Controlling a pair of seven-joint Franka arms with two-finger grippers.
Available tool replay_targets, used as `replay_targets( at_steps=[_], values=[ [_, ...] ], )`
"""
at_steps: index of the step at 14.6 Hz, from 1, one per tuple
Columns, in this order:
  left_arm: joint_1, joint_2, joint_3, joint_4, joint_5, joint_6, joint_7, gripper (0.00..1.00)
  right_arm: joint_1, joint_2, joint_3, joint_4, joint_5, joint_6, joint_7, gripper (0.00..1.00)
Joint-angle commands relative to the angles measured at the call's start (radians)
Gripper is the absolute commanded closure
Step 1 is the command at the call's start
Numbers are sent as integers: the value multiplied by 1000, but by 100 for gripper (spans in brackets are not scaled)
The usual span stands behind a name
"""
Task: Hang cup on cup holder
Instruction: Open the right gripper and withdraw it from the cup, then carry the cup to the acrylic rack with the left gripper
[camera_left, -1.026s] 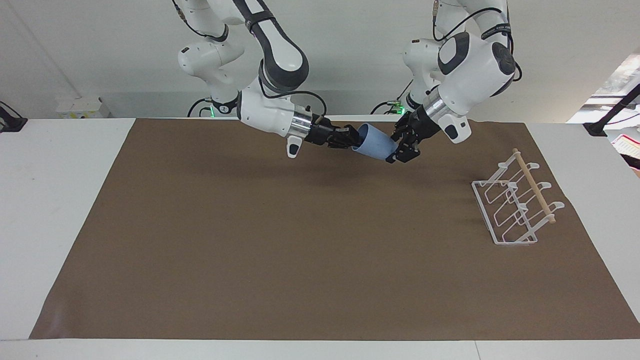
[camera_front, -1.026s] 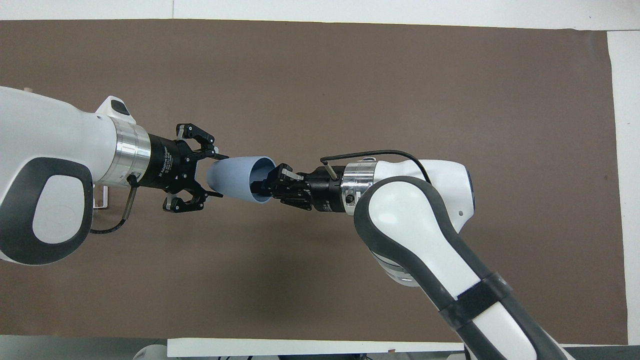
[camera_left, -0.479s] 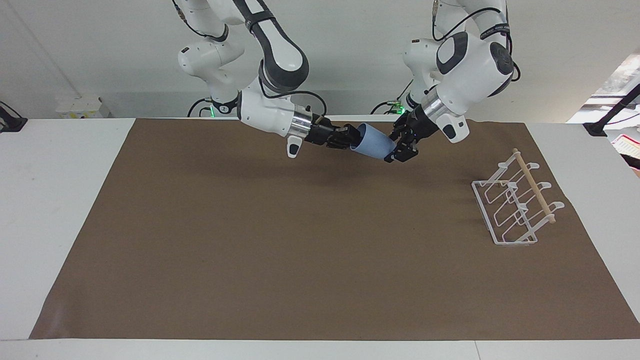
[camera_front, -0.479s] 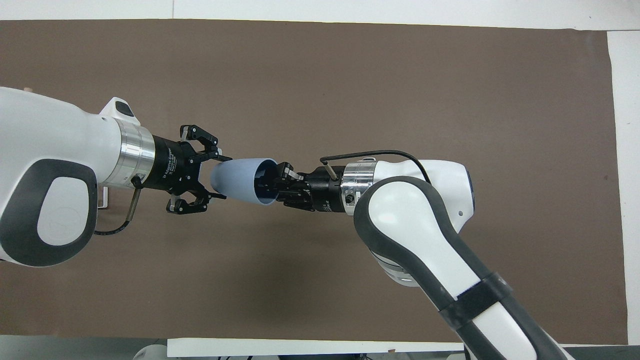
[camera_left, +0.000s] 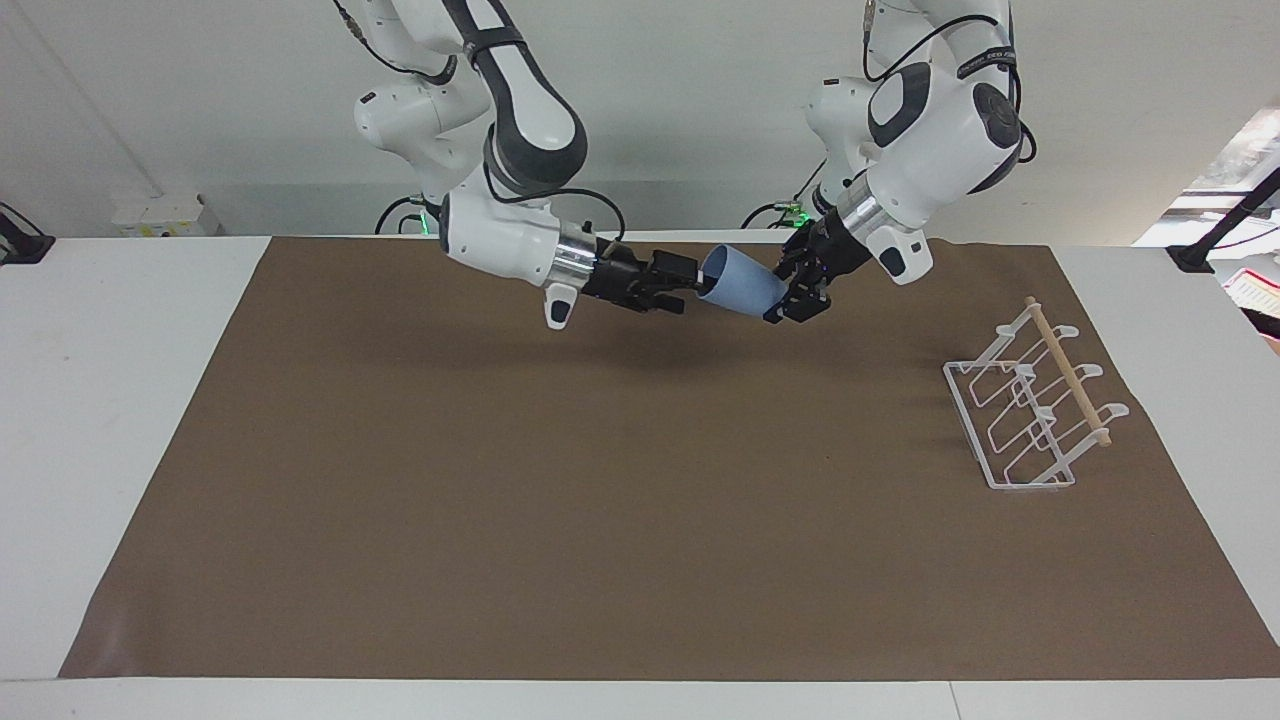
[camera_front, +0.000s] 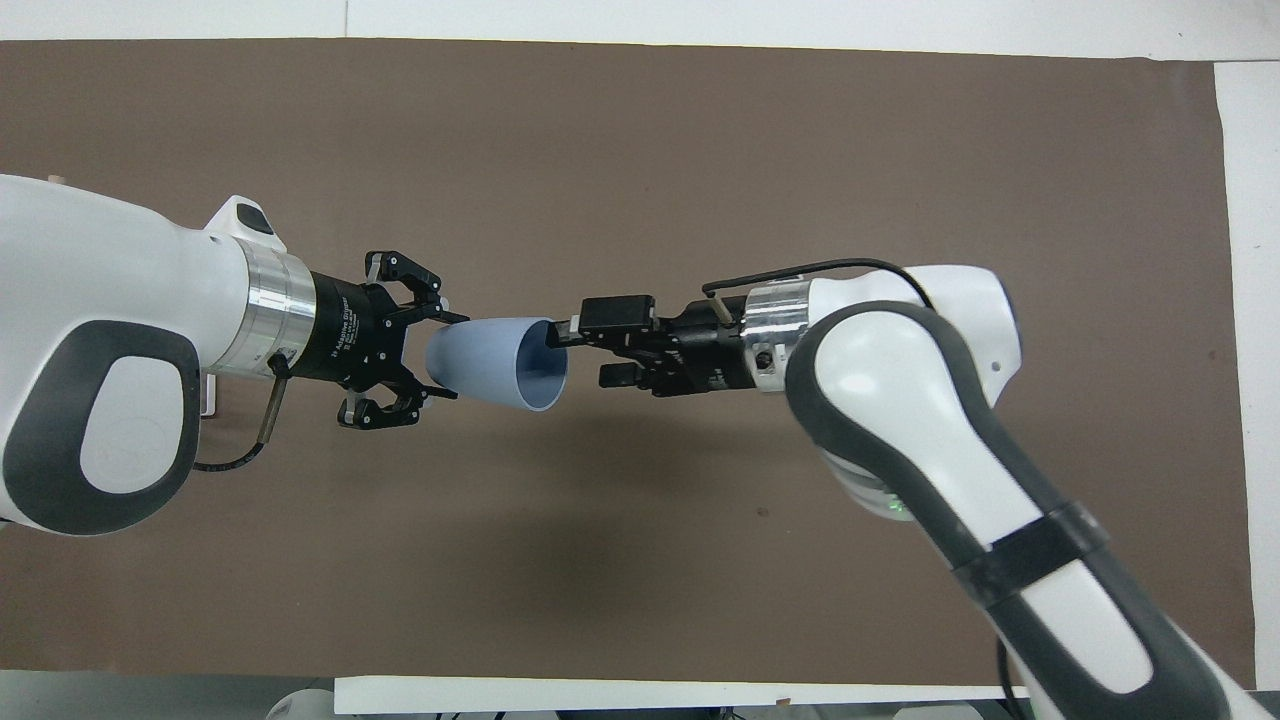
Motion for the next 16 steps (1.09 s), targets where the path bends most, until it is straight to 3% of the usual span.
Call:
replay_targets(
  at_steps=[1, 4, 7, 9, 11, 14, 16],
  values=[
    [5, 19, 11, 27, 118, -8, -9, 100, -149, -4, 5, 21, -104, -153, -46, 1],
    [6, 26, 11, 56, 428, -93, -7, 100, -279, -14, 2, 22, -220, -232, -56, 1],
    [6, 28, 16, 50, 692, -139, -30, 100, -315, -36, -2, 70, -517, -218, -57, 1],
    [-7, 51, 14, 44, 984, -170, -132, 100, -315, -31, -1, 174, -762, -219, -53, 1],
    [-38, 109, 11, 41, 1264, -271, -278, 100, -307, -33, 4, 258, -930, -230, -45, 1],
    [-57, 169, 13, 55, 1559, -373, -413, 100, -319, -51, 2, 300, -1073, -250, -1, 1],
    [-55, 175, 13, 78, 1718, -429, -421, 100, -323, -56, -7, 382, -1230, -357, 1, 1]
  ],
)
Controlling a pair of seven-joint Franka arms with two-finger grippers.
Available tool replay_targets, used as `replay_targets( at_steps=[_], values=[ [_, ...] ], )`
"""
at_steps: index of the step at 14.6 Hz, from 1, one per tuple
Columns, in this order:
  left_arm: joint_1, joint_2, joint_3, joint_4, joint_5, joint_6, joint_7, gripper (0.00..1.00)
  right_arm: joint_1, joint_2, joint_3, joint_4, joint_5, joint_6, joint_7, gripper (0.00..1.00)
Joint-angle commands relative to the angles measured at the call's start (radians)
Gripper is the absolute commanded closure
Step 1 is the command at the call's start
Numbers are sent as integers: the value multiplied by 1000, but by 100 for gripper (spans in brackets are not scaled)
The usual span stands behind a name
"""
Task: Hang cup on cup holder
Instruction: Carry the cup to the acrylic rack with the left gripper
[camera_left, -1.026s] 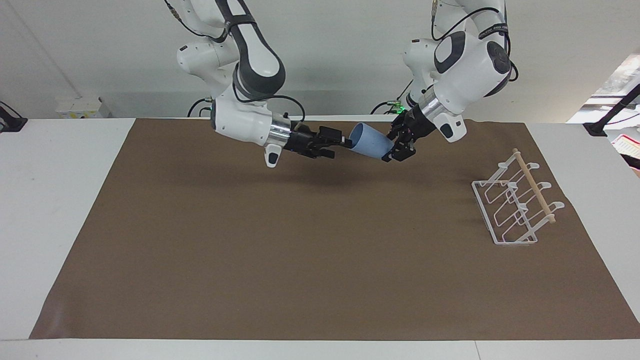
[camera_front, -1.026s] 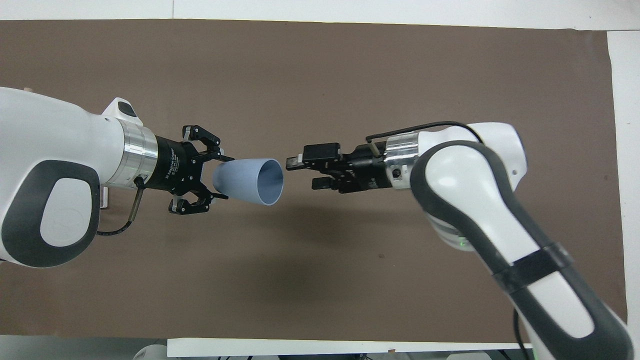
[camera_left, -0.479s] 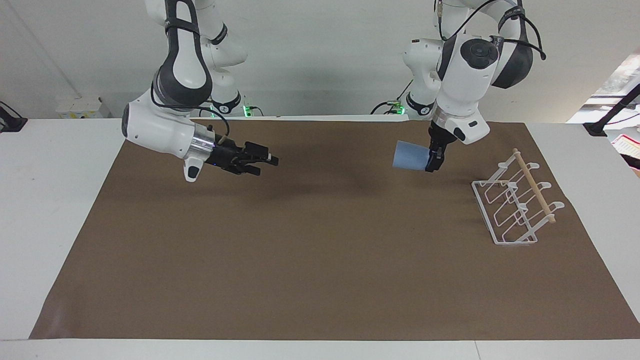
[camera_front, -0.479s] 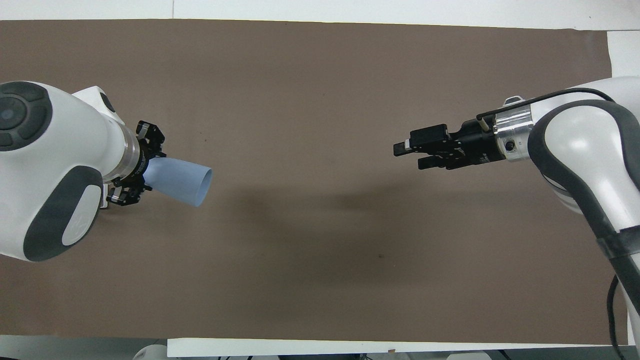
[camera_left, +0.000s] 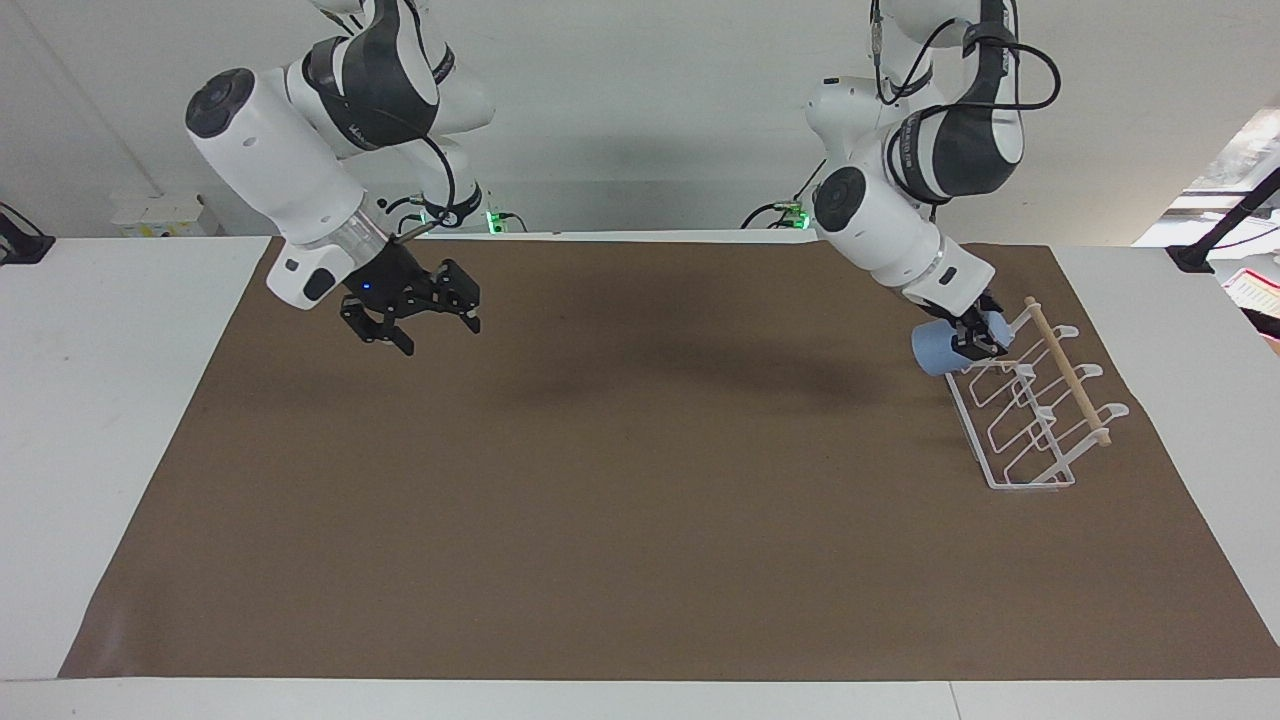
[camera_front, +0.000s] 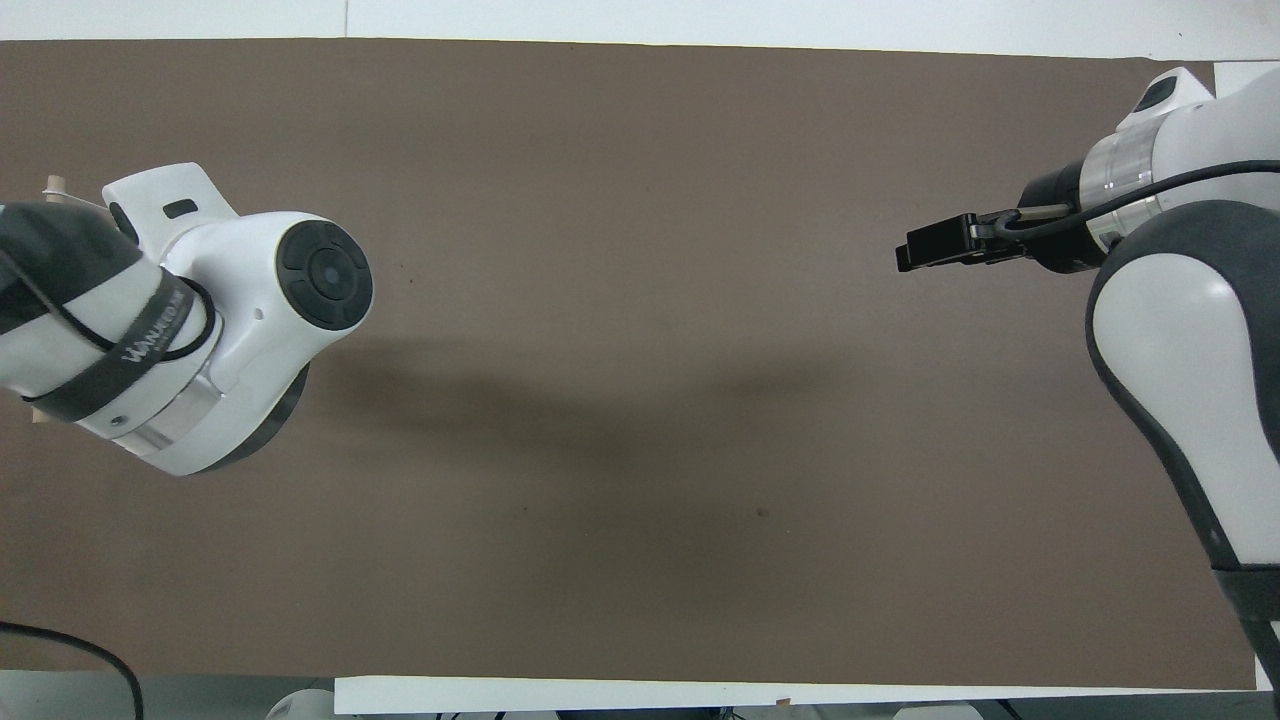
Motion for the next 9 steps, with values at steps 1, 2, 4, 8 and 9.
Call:
replay_targets(
  at_steps=[1, 2, 4, 8, 9],
  values=[
    [1, 33, 5, 84, 181, -88, -14, 100, -10, 3, 0, 154, -197, -182, 22, 1],
    [8, 47, 9, 98, 221, -88, -14, 100, -8, 3, 0, 200, -239, -256, 34, 1],
    [27, 57, 9, 88, 259, -81, -17, 100, -14, -3, -6, 260, -255, -369, 40, 1],
    [34, 150, 9, 101, 305, -74, -62, 100, -100, -13, -9, 285, -245, -434, 21, 1],
    [34, 162, 9, 106, 317, -76, -72, 100, -105, -38, -8, 256, -245, -433, 20, 1]
  ],
)
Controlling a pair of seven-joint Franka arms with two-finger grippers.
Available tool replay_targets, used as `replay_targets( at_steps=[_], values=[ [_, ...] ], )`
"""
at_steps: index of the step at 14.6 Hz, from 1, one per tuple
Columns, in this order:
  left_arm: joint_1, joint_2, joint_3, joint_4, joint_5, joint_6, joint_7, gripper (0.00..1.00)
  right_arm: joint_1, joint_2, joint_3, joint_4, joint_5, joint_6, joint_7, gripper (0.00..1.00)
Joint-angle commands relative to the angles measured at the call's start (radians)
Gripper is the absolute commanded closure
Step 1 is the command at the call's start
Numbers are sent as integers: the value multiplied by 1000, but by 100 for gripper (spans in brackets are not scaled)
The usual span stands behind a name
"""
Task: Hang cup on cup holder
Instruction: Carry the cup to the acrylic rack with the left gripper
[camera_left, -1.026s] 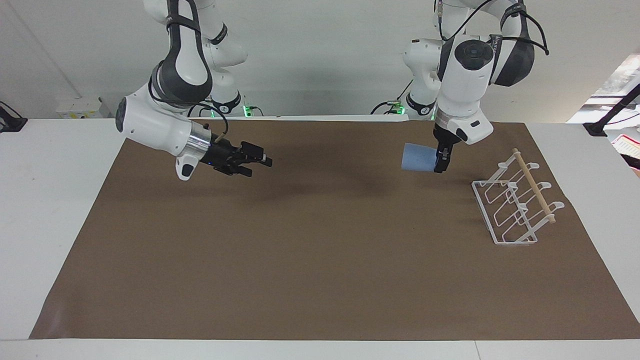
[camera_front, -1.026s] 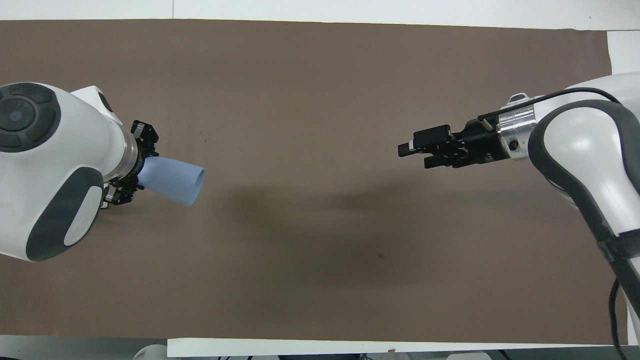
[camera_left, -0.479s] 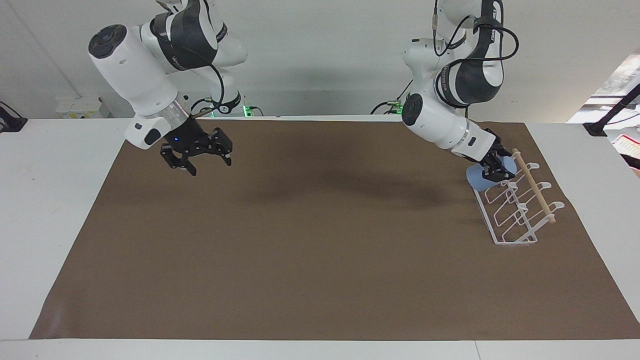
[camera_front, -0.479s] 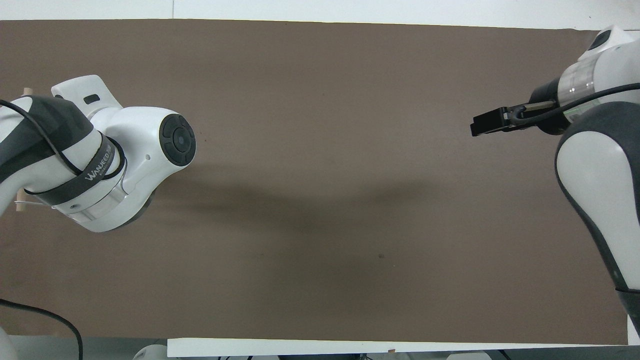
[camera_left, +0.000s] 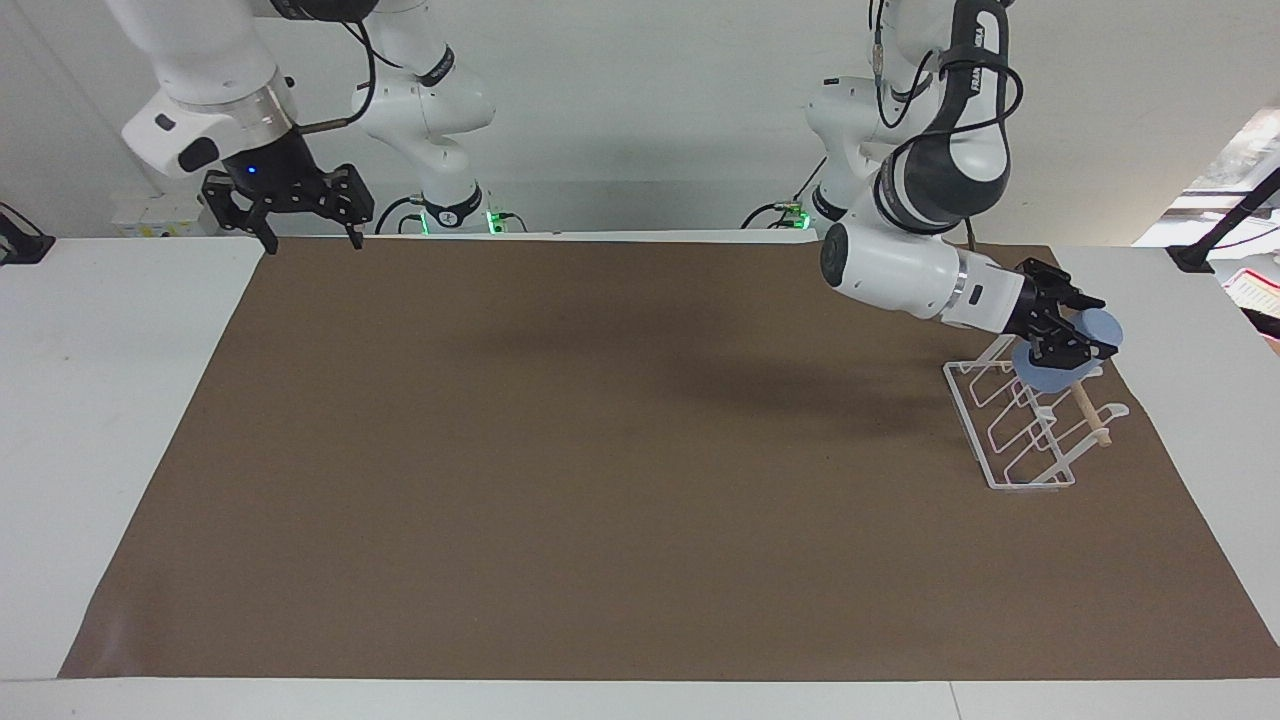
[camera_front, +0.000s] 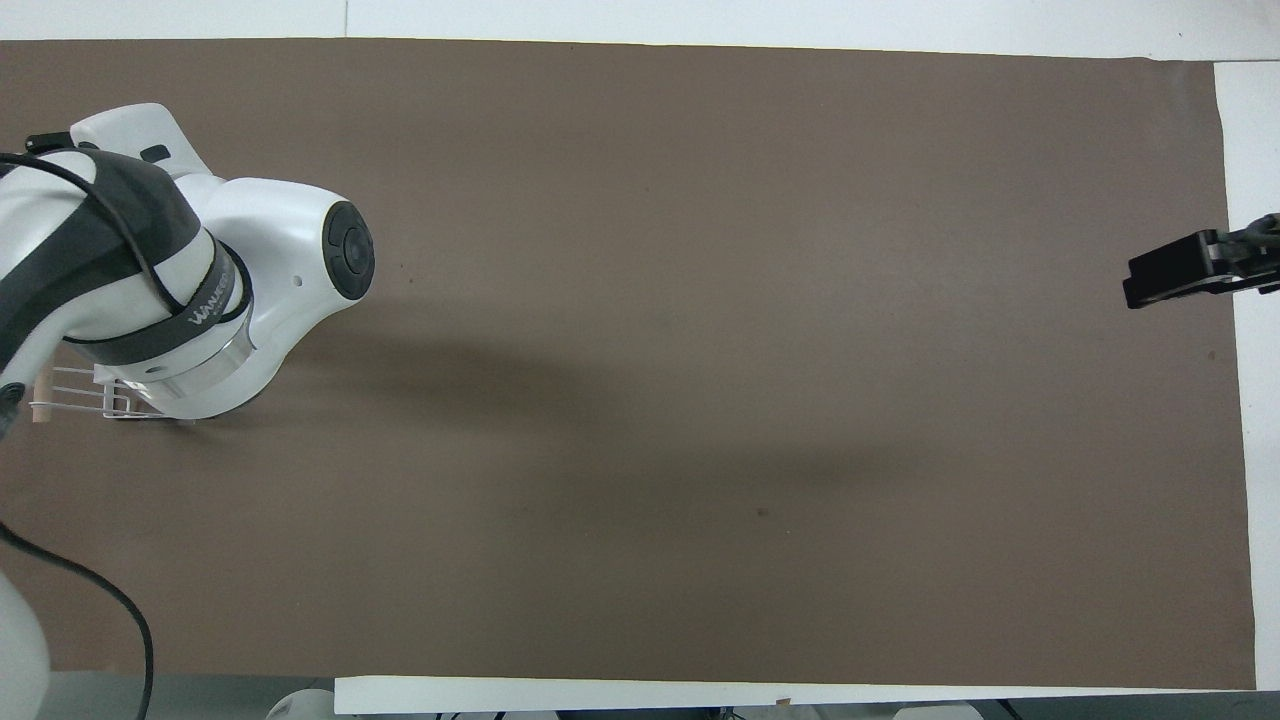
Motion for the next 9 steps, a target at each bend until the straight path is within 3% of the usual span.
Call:
replay_targets(
  at_steps=[1, 9],
  values=[
    [1, 61, -1, 38, 36, -17, -32, 100, -18, -16, 7, -40, -11, -2, -6, 1],
    [31, 145, -2, 50, 102, -14, -131, 100, -31, -27, 11, -64, -19, -28, -12, 1]
  ],
)
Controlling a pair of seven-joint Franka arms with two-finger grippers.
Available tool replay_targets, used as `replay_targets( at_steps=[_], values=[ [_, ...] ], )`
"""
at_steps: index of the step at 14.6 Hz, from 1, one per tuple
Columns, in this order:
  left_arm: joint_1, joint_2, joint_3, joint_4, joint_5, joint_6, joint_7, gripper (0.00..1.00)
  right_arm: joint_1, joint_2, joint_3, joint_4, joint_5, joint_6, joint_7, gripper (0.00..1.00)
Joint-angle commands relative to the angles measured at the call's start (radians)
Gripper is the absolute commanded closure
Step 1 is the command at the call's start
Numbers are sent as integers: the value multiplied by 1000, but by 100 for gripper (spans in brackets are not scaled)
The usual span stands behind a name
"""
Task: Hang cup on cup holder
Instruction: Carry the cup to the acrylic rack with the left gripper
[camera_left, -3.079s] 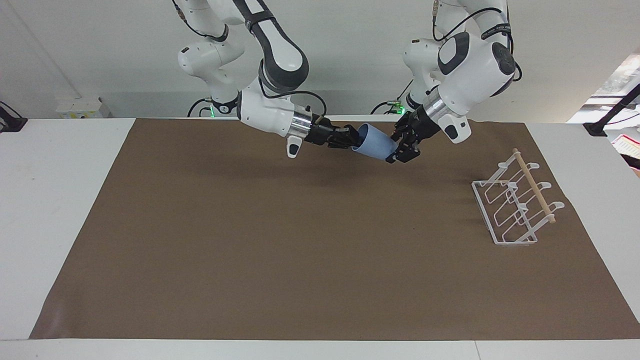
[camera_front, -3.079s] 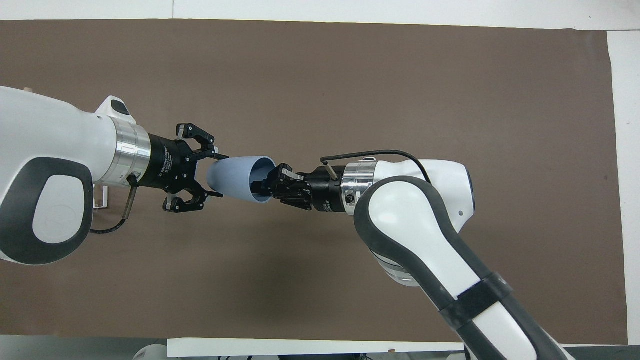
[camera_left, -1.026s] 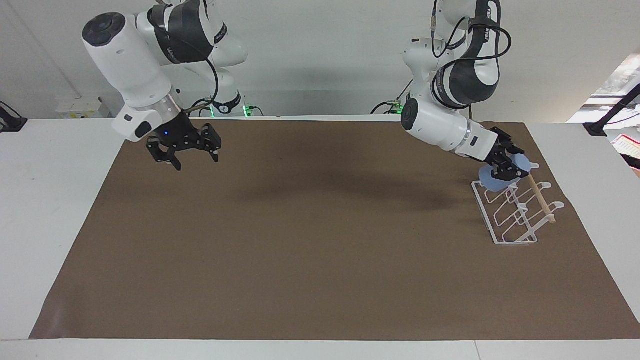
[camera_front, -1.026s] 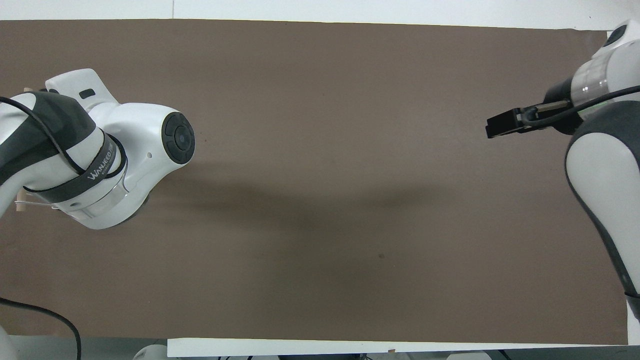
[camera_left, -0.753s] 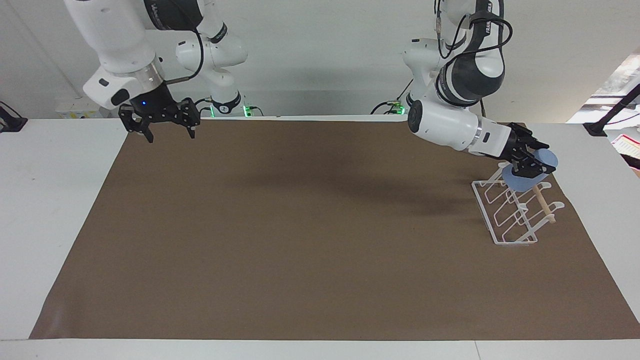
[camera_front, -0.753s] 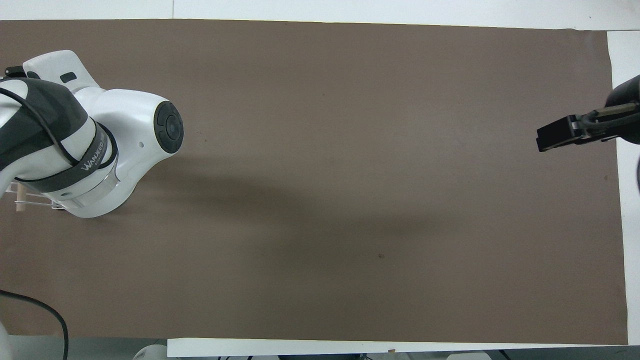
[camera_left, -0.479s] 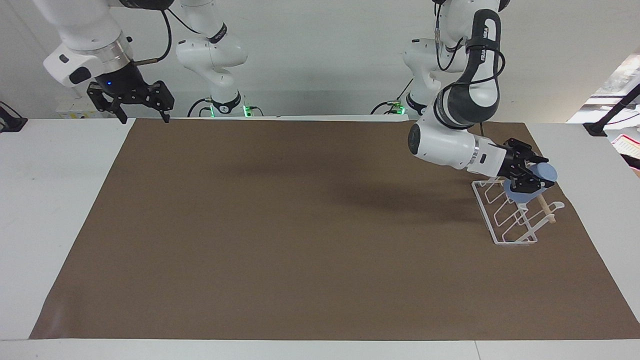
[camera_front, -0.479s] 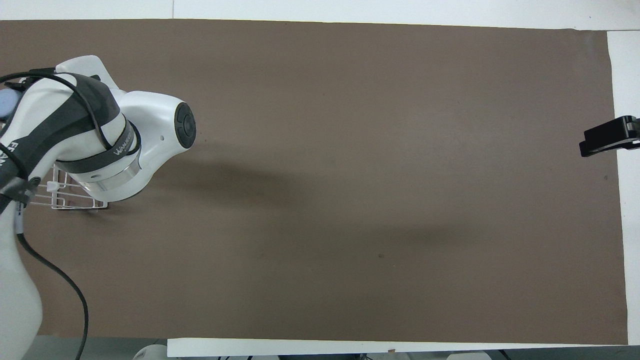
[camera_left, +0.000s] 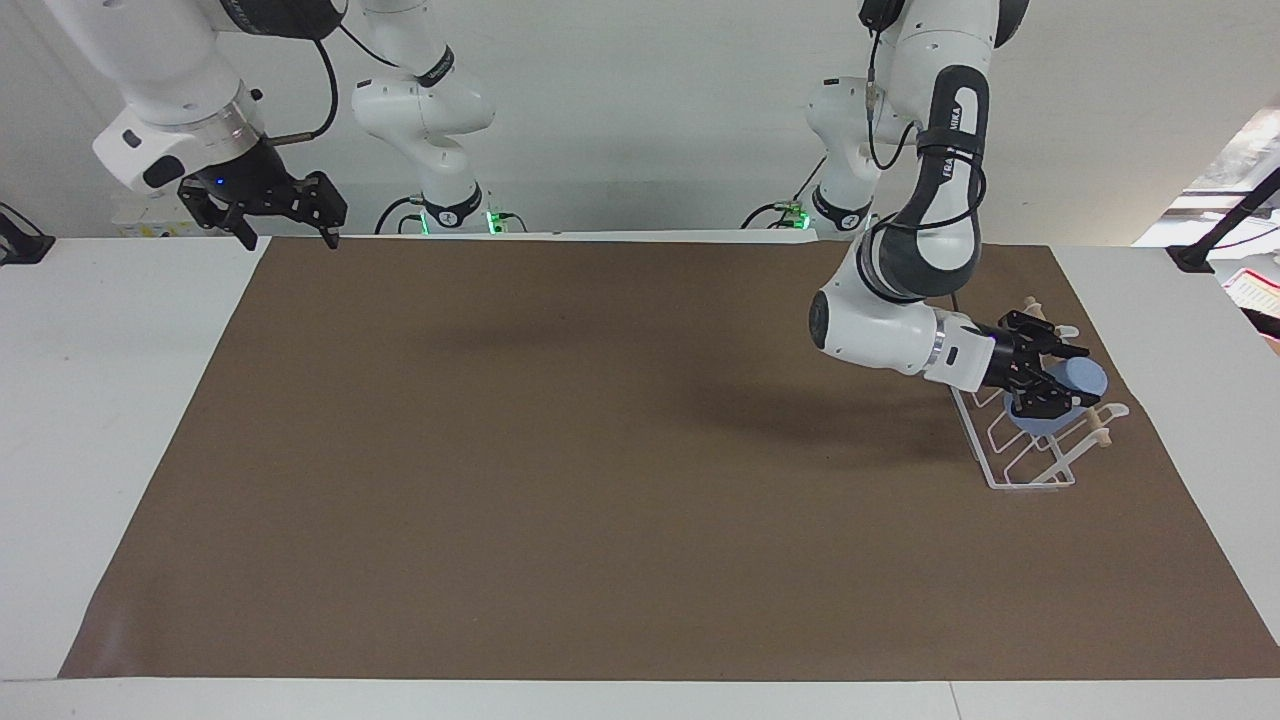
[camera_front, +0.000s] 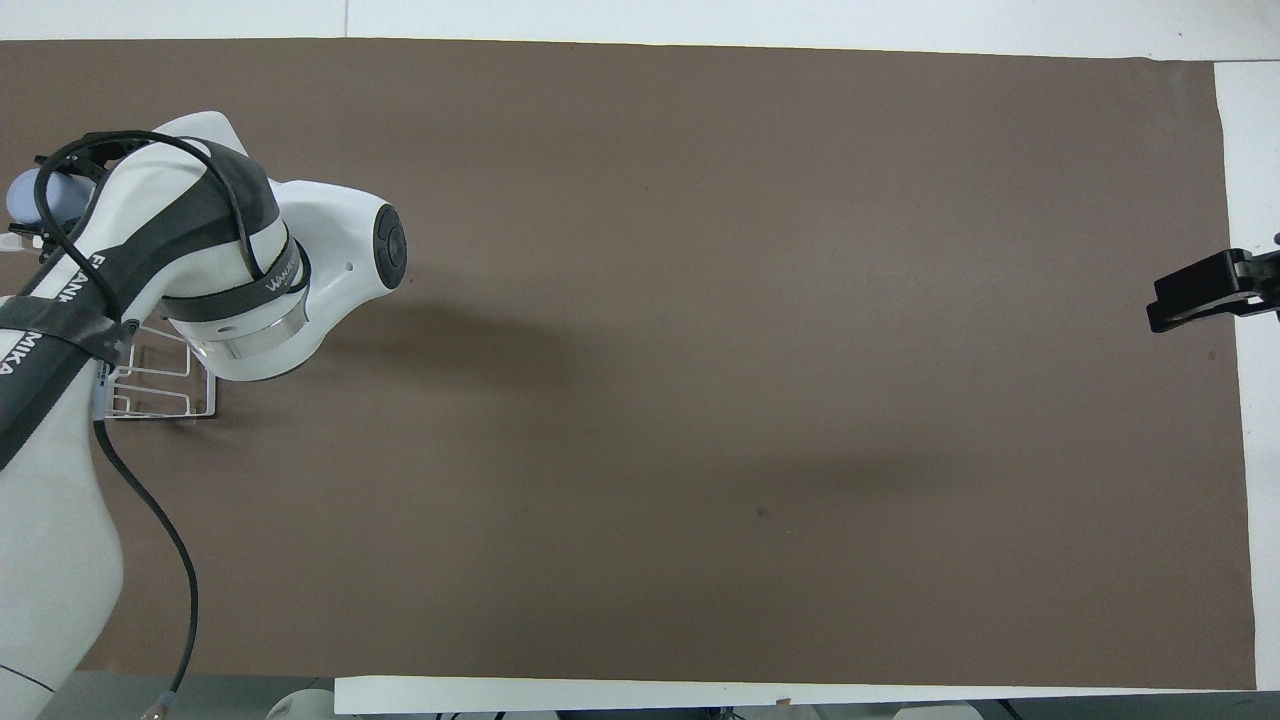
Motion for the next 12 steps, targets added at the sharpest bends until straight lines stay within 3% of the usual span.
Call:
replay_targets(
  at_steps=[1, 6, 7, 9, 10, 12],
  values=[
    [26, 37, -6, 18, 35, -11, -54, 100, -11, -26, 12, -31, -17, -2, -8, 1],
    [39, 72, -13, -12, 0, 24, -88, 100, -13, -28, 3, -31, -4, -2, -8, 1],
    [39, 72, -13, -15, -12, 32, -88, 92, -8, -28, 4, -31, -3, -2, -8, 1],
    [39, 77, -13, 1, -40, 40, -79, 22, -1, -28, 9, -31, -3, -2, -9, 1],
    [39, 79, -12, 12, -45, 49, -76, 0, -1, -28, 9, -31, -3, -2, -9, 1],
    [34, 80, -13, 17, -74, 49, -76, 0, -5, -28, 9, -31, -3, -2, -8, 1]
  ],
)
